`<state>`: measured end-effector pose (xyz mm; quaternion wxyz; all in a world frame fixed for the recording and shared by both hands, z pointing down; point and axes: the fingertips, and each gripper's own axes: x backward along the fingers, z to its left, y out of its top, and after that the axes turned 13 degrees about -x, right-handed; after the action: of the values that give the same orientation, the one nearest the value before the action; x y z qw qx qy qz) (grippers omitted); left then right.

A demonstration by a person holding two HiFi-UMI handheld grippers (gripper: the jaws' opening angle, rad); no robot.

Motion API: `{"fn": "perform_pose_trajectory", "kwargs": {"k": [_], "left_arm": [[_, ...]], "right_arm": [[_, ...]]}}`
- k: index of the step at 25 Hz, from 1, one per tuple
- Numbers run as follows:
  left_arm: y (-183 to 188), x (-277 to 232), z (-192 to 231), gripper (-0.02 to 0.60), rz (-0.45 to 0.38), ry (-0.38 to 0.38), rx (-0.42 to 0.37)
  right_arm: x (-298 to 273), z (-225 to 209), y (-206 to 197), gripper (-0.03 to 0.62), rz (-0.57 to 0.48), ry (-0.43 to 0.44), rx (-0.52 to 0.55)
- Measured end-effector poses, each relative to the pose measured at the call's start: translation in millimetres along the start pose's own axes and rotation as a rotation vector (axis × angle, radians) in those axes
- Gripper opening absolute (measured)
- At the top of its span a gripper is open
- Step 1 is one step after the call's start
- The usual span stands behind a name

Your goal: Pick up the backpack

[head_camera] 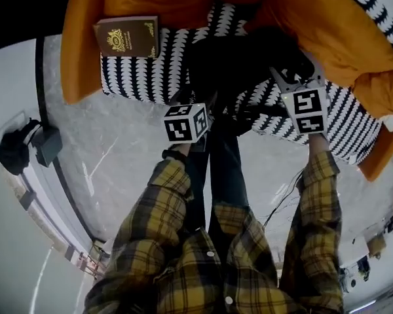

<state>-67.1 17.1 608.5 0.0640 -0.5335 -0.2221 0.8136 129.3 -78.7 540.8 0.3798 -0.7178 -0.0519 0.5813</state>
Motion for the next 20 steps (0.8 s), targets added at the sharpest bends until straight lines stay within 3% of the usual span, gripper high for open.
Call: {"fn": "perform_pose_trajectory", "kwargs": {"k": [6,10,15,20], "left_arm": [[-13.3,-17.0,2.8,0.295,0.034,0.008,0.019],[-18.9,-27.2,8.6,0.295,0.048,0.059,0.031],[-26.5,-42.7,10.6,0.293,0.068,0.068,0.059],[-26.8,-51.4,13.6,0.287,0.095,0.083,0.030]], "right_arm": [[-17.7,-3.0,-10.2,0.316,0.060,0.047,0.012],[-30.6,-1.5,-18.4,0.316,0.117,0.078,0.019],[-46.2,0.5,-31.8,0.316,0.172,0.080,0.080],[-55.4,-0.5,-35.9,0.314,0.208,0.066,0.123]]}}
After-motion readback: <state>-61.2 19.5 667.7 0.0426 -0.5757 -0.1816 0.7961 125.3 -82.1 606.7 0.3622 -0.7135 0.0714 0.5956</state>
